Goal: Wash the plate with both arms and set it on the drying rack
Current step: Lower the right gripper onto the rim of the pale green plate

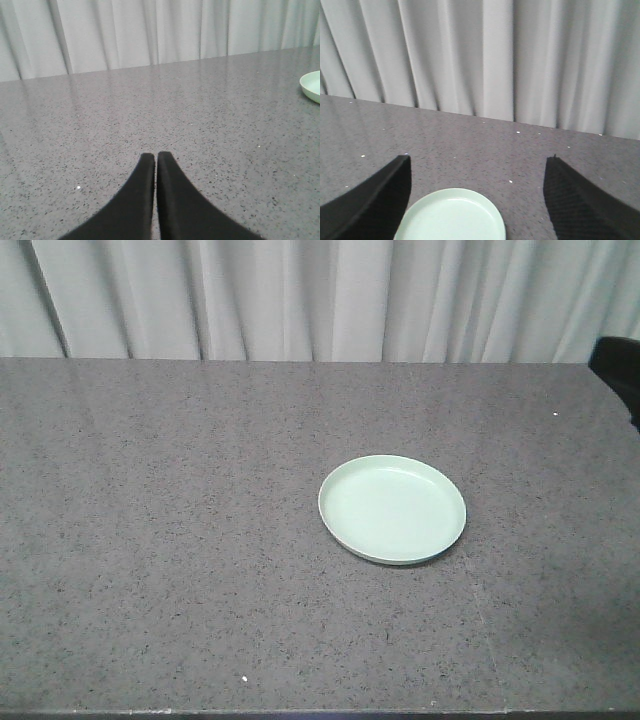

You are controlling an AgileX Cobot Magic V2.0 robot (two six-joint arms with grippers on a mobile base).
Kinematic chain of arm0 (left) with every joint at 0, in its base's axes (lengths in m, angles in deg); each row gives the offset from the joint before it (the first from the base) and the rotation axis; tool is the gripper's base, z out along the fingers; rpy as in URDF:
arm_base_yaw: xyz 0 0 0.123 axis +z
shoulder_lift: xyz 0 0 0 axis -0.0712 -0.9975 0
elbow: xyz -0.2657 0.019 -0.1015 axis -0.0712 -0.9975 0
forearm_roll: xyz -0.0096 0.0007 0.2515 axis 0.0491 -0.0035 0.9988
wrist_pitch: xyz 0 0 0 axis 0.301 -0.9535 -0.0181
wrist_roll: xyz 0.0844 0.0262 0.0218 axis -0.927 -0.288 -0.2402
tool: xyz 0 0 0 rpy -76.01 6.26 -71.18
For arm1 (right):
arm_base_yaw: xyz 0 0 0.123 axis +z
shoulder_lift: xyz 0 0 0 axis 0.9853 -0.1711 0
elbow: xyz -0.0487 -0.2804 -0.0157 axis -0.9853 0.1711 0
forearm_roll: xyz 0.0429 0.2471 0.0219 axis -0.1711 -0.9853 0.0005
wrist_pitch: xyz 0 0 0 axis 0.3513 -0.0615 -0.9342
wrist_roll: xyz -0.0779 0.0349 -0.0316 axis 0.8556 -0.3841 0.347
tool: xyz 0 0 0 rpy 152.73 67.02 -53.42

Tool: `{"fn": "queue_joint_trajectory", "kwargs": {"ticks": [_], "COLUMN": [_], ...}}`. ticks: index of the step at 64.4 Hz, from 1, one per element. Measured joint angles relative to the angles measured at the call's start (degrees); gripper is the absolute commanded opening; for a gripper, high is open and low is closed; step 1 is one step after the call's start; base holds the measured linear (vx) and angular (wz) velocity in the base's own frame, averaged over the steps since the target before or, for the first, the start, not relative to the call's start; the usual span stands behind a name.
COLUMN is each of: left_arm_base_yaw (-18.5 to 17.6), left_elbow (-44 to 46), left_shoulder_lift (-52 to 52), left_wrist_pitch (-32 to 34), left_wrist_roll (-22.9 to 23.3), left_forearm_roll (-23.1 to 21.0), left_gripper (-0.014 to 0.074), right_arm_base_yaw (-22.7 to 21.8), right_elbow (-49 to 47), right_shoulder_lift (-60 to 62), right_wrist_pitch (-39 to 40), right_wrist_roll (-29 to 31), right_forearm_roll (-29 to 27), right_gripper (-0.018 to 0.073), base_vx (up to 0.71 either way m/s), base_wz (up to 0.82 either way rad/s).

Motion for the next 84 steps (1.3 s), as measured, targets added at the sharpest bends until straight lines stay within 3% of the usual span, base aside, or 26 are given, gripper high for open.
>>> {"fn": "queue_joint_trajectory", "kwargs": {"ticks": [11, 26, 49, 59, 72, 84], "left_arm_base_yaw": [0.0, 0.0, 0.0, 0.0, 0.0, 0.0], "left_elbow": [0.0, 0.0, 0.0, 0.0, 0.0, 0.0], "left_shoulder_lift": [0.0, 0.0, 0.0, 0.0, 0.0, 0.0], "left_wrist_pitch": [0.0, 0.0, 0.0, 0.0, 0.0, 0.0], "left_wrist_roll": [0.0, 0.0, 0.0, 0.0, 0.0, 0.0], "left_forearm_roll": [0.0, 0.0, 0.0, 0.0, 0.0, 0.0], "left_gripper": [0.0004, 0.0004, 0.0004, 0.0004, 0.0004, 0.0004], "right_arm_base_yaw": [0.0, 0.0, 0.4, 4.3, 8.0, 8.0], "right_elbow": [-12.1, -27.0, -34.0, -37.9, -43.3, -44.5], "right_shoulder_lift": [-11.7, -29.1, -50.7, -55.1, -59.4, -63.5], "right_wrist_pitch": [-12.8, -24.9, -28.8, -28.6, -28.2, -29.9], "right_wrist_roll": [8.7, 6.2, -9.4, -14.9, -29.0, -31.8], "right_forearm_roll": [-11.0, -10.8, 6.1, 14.5, 28.8, 32.7], "right_gripper": [0.0549, 0.0549, 0.0549, 0.0548, 0.0548, 0.0548], "base_vx": [0.0, 0.0, 0.0, 0.0, 0.0, 0.0], "base_wz": [0.0, 0.0, 0.0, 0.0, 0.0, 0.0]}}
